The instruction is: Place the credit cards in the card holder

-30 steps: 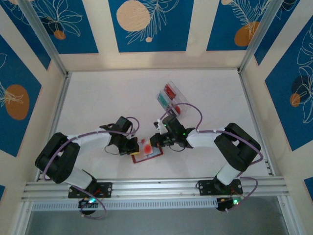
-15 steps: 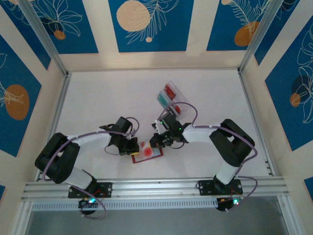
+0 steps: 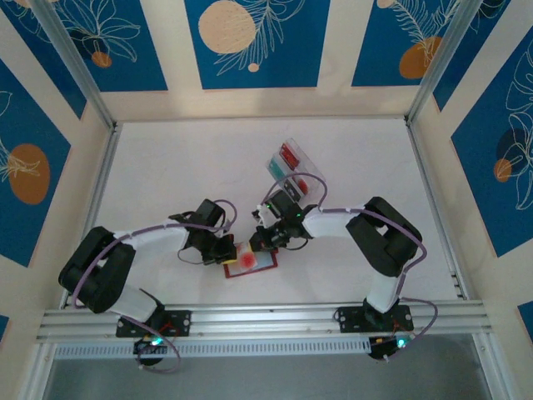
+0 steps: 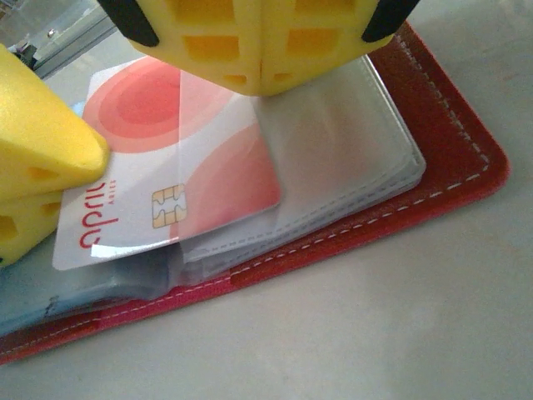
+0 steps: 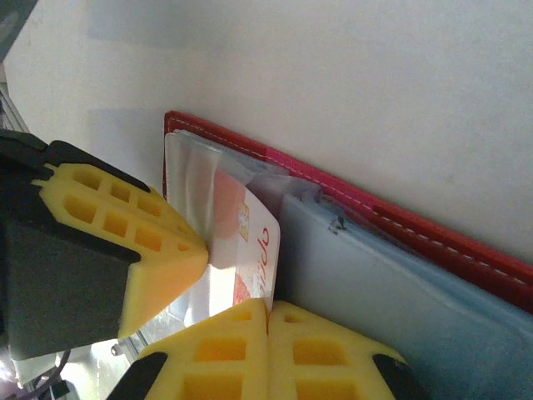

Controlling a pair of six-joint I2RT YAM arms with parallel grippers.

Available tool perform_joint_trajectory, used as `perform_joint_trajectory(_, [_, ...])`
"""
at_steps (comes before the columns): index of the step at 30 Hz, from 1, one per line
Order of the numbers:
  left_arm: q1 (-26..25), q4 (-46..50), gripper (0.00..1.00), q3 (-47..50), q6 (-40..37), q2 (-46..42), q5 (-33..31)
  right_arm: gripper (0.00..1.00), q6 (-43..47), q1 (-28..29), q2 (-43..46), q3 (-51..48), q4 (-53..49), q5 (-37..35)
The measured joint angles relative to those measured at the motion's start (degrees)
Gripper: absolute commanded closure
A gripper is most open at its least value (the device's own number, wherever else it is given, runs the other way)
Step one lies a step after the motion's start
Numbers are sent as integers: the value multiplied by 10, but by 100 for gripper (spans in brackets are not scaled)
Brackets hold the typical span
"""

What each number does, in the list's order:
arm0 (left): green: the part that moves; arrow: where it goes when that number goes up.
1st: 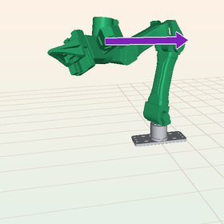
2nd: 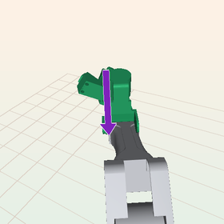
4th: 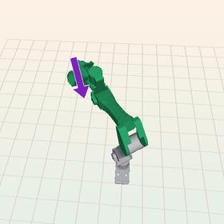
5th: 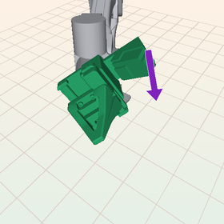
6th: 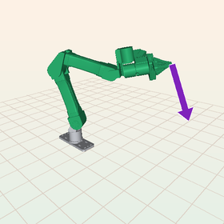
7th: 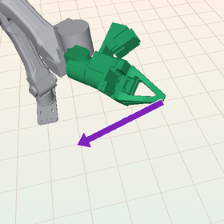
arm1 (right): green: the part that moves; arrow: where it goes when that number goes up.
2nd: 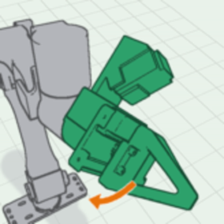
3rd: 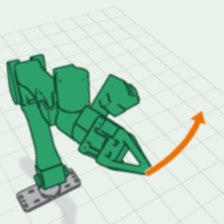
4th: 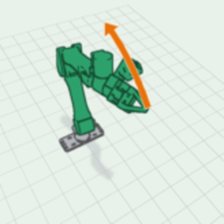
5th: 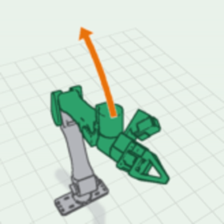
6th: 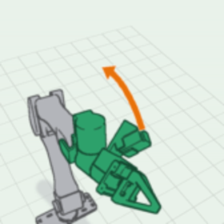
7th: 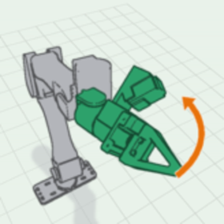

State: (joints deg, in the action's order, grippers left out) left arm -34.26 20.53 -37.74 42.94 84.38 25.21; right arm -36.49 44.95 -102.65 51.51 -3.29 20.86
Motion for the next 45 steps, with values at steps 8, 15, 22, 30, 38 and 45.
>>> perform_joint_trajectory(8, [0, 16, 100, 1, 0, -9, -2, 100, -51, 30, 0, 5, -1, -44])
perform_joint_trajectory(15, [7, 19, 100, 2, 2, -42, 1, 100, -75, 45, 0, 6, 3, -63])
perform_joint_trajectory(22, [42, 54, 100, 3, -1, -107, -11, 100, -74, 45, 0, 7, -7, -69])
perform_joint_trajectory(30, [45, 76, 100, 47, -12, -106, -25, 100, -75, 45, 0, 17, -21, -70])
perform_joint_trajectory(38, [45, 65, 100, 65, -15, -85, -25, 100, -77, 54, 0, 31, -38, -80])
perform_joint_trajectory(45, [40, 50, 100, 66, -11, -74, -11, 100, -90, 67, -1, 48, -64, -106])
